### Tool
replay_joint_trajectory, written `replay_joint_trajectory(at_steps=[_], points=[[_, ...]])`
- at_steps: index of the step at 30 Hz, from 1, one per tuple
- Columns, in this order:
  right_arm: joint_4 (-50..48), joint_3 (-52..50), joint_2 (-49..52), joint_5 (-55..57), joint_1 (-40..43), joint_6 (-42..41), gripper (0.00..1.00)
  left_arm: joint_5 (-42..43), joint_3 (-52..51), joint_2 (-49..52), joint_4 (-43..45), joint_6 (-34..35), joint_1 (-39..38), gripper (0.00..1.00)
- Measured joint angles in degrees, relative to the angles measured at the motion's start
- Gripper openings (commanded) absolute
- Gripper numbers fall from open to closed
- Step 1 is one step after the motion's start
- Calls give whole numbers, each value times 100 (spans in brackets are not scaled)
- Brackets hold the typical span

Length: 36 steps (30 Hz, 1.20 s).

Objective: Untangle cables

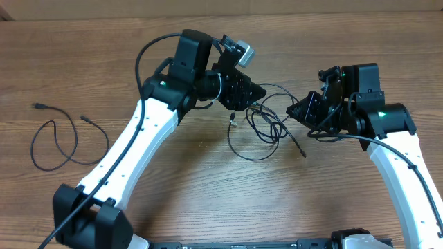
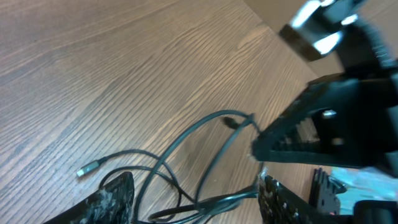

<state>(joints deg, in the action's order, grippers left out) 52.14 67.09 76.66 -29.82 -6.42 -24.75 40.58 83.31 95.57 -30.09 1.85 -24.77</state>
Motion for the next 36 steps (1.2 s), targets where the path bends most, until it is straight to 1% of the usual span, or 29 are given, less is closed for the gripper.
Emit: replay_joint_trajectory(at_steps=[5, 9, 11, 14, 21, 26, 29, 31, 32, 33, 36], points=[[2, 0, 0, -44, 0, 42, 4, -31, 0, 254, 76, -74, 0, 69], [-7, 0, 0, -173, 0, 122, 4, -48, 0, 315, 227, -74, 0, 71], [-7, 0, 0, -245, 0, 153, 4, -50, 0, 315, 332, -76, 0, 70], [-11, 0, 0, -313, 0, 186, 4, -48, 0, 315, 350, -83, 0, 61], [-111, 0, 0, -693, 0, 424, 4, -52, 0, 315, 258, -92, -79, 60], [-114, 0, 0, -916, 0, 553, 4, -140, 0, 315, 107, -98, -151, 54], [-116, 0, 0, -986, 0, 573, 4, -181, 0, 315, -35, -179, -151, 45], [-111, 0, 0, -1016, 0, 577, 4, -188, 0, 317, -127, -221, -151, 29], [-116, 0, 0, -1029, 0, 577, 4, -197, 0, 317, -170, -236, -151, 18], [-114, 0, 0, -1032, 0, 579, 4, -205, 0, 317, -195, -280, -151, 5], [-116, 0, 0, -1043, 0, 586, 4, -208, 0, 317, -210, -378, -151, 4]])
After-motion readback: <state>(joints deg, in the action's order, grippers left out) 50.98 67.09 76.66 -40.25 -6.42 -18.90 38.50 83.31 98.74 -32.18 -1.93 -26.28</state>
